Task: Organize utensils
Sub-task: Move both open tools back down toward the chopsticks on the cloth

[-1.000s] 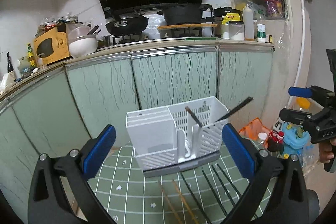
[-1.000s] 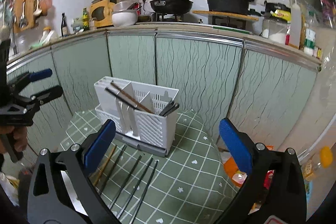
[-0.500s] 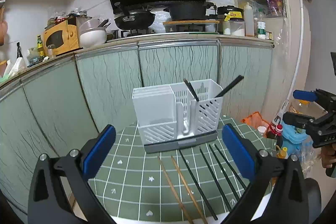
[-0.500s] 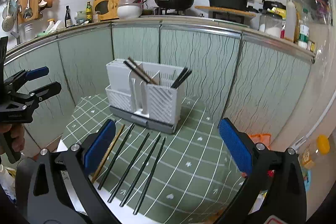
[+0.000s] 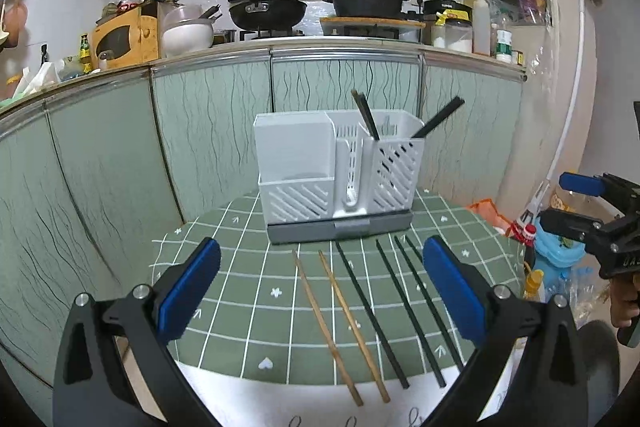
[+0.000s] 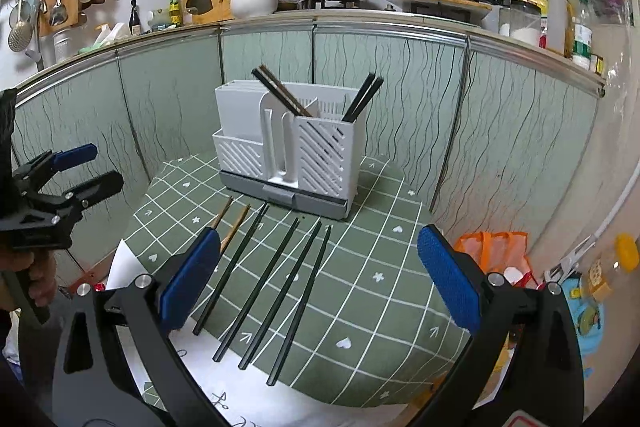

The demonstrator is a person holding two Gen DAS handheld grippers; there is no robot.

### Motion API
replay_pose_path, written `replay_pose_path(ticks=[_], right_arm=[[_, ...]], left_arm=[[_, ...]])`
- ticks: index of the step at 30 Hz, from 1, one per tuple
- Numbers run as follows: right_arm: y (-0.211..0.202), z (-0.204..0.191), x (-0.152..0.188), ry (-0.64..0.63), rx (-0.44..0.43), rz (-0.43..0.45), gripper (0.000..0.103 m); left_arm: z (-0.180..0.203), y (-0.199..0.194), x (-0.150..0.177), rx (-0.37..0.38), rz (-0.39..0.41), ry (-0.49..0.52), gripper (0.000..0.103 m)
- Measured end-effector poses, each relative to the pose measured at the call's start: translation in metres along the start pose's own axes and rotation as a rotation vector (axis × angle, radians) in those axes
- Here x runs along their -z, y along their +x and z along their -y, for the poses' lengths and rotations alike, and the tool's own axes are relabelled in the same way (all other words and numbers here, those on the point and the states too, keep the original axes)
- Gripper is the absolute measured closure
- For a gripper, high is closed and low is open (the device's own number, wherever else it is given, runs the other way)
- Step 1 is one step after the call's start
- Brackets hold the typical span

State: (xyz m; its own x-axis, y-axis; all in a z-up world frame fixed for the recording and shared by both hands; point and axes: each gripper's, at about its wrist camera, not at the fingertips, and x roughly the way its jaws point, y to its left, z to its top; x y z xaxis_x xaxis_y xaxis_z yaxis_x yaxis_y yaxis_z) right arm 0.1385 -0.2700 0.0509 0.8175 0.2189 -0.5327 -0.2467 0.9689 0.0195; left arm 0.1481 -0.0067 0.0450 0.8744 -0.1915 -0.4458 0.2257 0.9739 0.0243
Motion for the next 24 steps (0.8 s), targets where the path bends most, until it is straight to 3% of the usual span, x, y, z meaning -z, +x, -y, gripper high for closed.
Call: replay_pose_path(ticks=[10, 16, 24], right_arm=[[0.019, -0.008, 0.037, 0.036, 0.038, -0.012, 0.009], [0.031, -0.008, 0.051, 0.044, 0.05, -0.022, 0.009], [0.054, -0.004, 0.078, 0.055, 0.071, -0.055, 0.009]], left_arm=[[0.003, 0.004, 0.032, -0.009, 0.003, 0.015, 0.004], [-0.003, 0.01, 0.046, -0.031, 0.023, -0.058, 0.004], [0.001, 0.024, 0.071, -0.112, 0.013, -0.067, 0.004]])
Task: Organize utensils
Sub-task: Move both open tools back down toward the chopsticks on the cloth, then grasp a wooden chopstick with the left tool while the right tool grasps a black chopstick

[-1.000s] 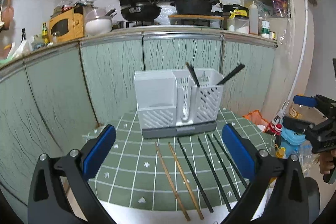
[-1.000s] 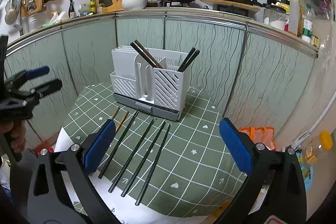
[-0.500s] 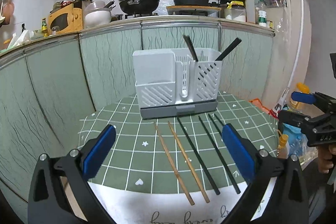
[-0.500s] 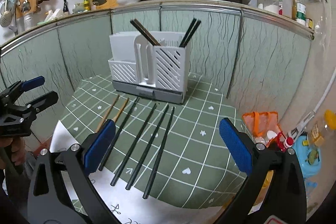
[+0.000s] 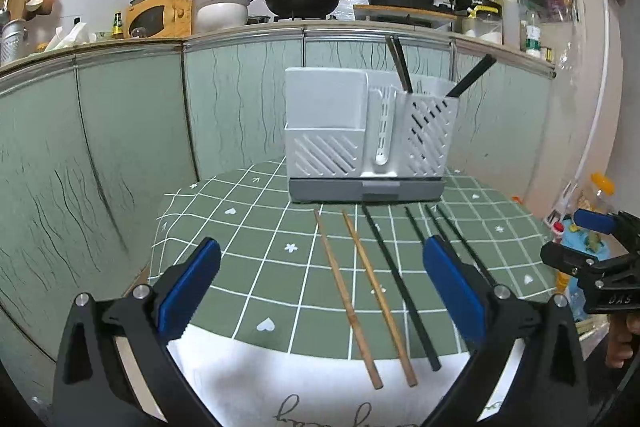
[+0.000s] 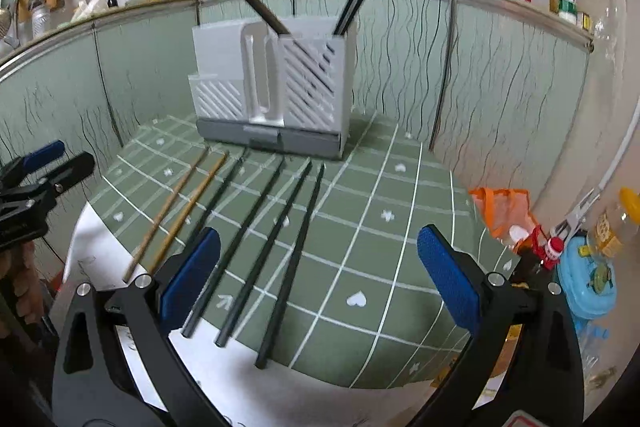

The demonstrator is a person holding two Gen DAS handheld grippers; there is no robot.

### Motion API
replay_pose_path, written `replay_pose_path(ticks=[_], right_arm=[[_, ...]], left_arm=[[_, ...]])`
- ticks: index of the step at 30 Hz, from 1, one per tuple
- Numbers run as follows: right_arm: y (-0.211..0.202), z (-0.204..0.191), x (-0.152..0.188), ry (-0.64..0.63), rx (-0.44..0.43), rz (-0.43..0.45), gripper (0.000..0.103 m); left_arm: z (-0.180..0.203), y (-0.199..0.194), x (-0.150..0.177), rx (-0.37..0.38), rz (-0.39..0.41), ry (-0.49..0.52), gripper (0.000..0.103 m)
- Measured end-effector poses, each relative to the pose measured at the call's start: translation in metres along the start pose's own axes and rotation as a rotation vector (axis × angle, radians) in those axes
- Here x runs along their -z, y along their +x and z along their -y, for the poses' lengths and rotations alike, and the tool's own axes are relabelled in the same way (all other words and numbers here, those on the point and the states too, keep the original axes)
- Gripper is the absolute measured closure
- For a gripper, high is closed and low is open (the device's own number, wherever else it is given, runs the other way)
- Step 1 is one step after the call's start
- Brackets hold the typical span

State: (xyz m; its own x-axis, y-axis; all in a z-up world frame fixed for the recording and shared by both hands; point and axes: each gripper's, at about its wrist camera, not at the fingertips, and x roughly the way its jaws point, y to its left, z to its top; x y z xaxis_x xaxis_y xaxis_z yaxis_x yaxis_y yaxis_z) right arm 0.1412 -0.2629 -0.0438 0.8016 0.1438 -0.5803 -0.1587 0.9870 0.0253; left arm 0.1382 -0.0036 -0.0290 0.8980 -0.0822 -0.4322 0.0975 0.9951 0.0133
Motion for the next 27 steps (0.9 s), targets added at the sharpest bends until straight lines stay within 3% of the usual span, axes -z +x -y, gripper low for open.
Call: replay_pose_path(ticks=[8, 12, 19, 24, 27], right_arm=[[0.012, 0.001, 0.019, 0.013, 0.021, -0.017, 0.009], [0.017, -0.006, 0.029, -0.009, 0.02, -0.041, 0.011], [0.028, -0.009, 0.041, 0.015, -0.005, -0.101, 0.033], [0.033, -0.011, 0.047, 0.024, -0.012, -0.124, 0.051], [0.034, -0.009, 0.049, 0.039, -0.01, -0.127, 0.062]], left_arm=[[0.007, 0.012, 0.023, -0.019, -0.046, 0.01, 0.004], [0.013, 0.021, 0.036, -0.016, -0.098, 0.015, 0.017], [0.015, 0.027, 0.046, -0.018, -0.13, 0.013, 0.026], [0.013, 0.038, 0.054, -0.005, -0.189, -0.038, 0.046], [0.015, 0.042, 0.057, 0.015, -0.21, -0.05, 0.052]])
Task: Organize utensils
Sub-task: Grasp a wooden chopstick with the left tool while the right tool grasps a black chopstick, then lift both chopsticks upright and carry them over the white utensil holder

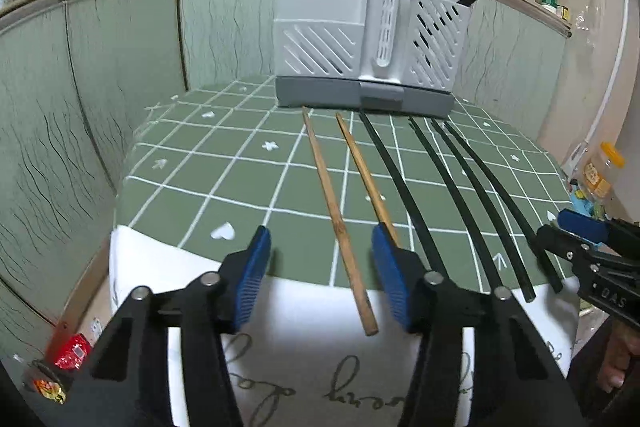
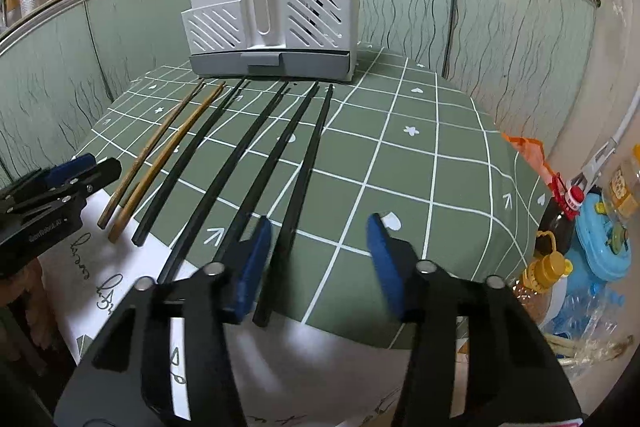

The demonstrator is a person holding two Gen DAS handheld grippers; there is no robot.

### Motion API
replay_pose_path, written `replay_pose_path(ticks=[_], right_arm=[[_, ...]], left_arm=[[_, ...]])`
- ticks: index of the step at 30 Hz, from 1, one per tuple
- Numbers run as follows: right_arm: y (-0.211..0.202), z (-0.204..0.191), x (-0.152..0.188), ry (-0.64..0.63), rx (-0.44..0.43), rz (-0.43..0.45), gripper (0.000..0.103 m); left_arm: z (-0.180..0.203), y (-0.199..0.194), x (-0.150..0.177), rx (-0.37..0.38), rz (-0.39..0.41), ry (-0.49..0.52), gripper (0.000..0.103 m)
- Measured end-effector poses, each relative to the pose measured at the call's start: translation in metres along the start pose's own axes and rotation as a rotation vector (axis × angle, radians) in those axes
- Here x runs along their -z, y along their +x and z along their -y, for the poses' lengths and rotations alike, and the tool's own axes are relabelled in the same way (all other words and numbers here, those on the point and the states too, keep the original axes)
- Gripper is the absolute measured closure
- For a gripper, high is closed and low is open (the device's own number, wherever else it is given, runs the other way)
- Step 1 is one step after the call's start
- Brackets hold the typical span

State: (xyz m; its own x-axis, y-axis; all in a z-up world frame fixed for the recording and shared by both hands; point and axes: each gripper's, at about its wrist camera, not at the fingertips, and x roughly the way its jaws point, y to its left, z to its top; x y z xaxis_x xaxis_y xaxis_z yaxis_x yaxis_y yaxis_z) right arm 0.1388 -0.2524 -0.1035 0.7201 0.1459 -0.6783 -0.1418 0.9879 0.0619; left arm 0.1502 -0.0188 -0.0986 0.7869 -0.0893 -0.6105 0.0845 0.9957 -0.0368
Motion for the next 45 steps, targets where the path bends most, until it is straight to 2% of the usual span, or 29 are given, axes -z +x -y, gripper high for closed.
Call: replay_pose_path(ticks=[2, 10, 12, 23, 26, 29, 30, 36, 45], right_arm=[[0.0, 0.001, 0.001, 0.008, -0.008, 0.002, 0.068], [-0.002, -0.005, 0.003, -0.018, 0.0, 0.022, 0.078], [-0.002, -0.007, 0.003, -0.026, 0.002, 0.024, 0.078], [0.003, -0.018, 0.005, -0.074, -0.017, 0.009, 0.078], [0.007, -0.021, 0.008, -0.068, 0.015, 0.01, 0.081], [0.006, -0.023, 0.01, -0.061, 0.02, 0.014, 0.092], [0.006, -0.023, 0.01, -0.051, 0.026, 0.014, 0.093], [0.004, -0.017, 0.013, 0.007, 0.027, 0.004, 0.097], [-0.013, -0.011, 0.01, 0.039, 0.013, 0.015, 0.097]], left_arm=[[0.003, 0.002, 0.002, 0.004, -0.007, 0.011, 0.056], [0.012, 0.012, 0.009, -0.044, -0.04, 0.035, 0.064], [0.015, 0.012, 0.011, -0.051, -0.037, 0.05, 0.068], [0.016, 0.011, 0.012, -0.057, -0.033, 0.052, 0.071], [0.017, 0.011, 0.012, -0.063, -0.03, 0.056, 0.077], [0.017, 0.011, 0.012, -0.087, -0.027, 0.049, 0.092], [0.017, 0.011, 0.012, -0.094, -0.027, 0.049, 0.095], [0.016, 0.01, 0.011, -0.094, -0.027, 0.052, 0.095], [0.011, -0.006, 0.004, -0.03, -0.019, 0.007, 0.095]])
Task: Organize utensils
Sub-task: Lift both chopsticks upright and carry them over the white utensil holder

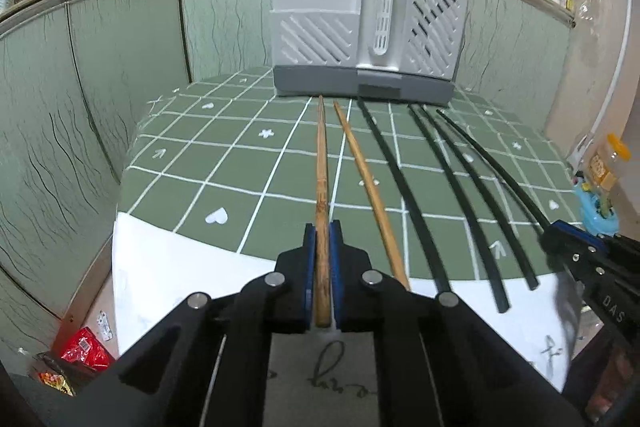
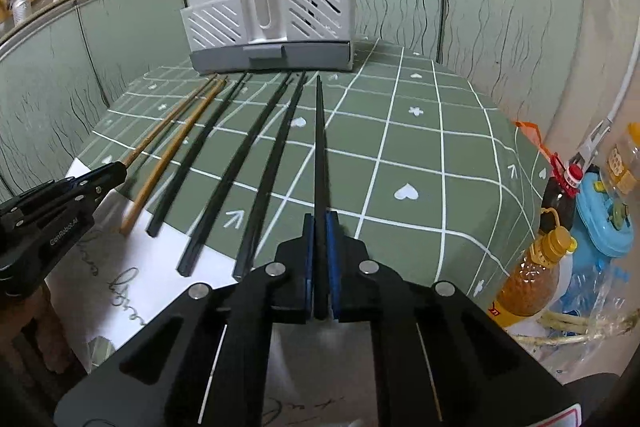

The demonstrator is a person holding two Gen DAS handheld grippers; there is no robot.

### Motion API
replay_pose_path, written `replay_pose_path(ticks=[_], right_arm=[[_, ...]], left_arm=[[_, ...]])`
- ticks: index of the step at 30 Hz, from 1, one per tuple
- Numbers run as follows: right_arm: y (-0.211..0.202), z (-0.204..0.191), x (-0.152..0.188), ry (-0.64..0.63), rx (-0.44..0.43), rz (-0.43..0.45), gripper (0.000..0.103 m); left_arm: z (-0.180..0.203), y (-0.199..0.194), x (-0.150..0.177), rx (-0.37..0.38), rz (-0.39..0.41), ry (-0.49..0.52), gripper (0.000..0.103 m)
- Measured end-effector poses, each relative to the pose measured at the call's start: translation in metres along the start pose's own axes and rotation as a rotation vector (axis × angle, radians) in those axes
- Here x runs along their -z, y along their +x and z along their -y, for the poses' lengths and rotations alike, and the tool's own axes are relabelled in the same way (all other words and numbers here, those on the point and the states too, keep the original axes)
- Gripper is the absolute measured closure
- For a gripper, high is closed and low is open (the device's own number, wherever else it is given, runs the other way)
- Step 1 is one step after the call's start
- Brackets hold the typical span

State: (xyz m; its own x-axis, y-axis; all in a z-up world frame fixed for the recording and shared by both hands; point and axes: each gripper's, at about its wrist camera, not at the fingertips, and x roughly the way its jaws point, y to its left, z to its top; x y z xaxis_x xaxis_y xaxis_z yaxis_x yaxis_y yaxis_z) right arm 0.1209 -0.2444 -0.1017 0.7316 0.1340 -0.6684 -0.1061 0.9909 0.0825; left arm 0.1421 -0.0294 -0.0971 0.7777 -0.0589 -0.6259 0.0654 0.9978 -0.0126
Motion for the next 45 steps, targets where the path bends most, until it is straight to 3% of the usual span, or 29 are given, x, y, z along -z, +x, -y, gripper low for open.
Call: replay_pose_path(ticks=[11, 20, 32, 45], right_arm=[[-0.033, 0.0, -0.016, -0.005, -0.03, 0.028, 0.097], [-0.055, 0.013, -0.027, 0.009, -0.031, 0.046, 0.097], [-0.091, 0.026, -0.071, 0.013, -0.05, 0.129, 0.097], [-0.097, 0.022, -0.111, -0.013, -0.08, 0.171, 0.097]], left_arm=[[-0.009, -0.037, -0.017, 0.037, 0.07, -0.002, 0.095], [-0.019, -0.053, -0.028, 0.064, 0.077, -0.019, 0.095], [-0.032, -0.074, -0.058, 0.092, 0.112, -0.026, 0.095], [-0.04, -0.086, -0.095, 0.129, 0.144, -0.015, 0.095]])
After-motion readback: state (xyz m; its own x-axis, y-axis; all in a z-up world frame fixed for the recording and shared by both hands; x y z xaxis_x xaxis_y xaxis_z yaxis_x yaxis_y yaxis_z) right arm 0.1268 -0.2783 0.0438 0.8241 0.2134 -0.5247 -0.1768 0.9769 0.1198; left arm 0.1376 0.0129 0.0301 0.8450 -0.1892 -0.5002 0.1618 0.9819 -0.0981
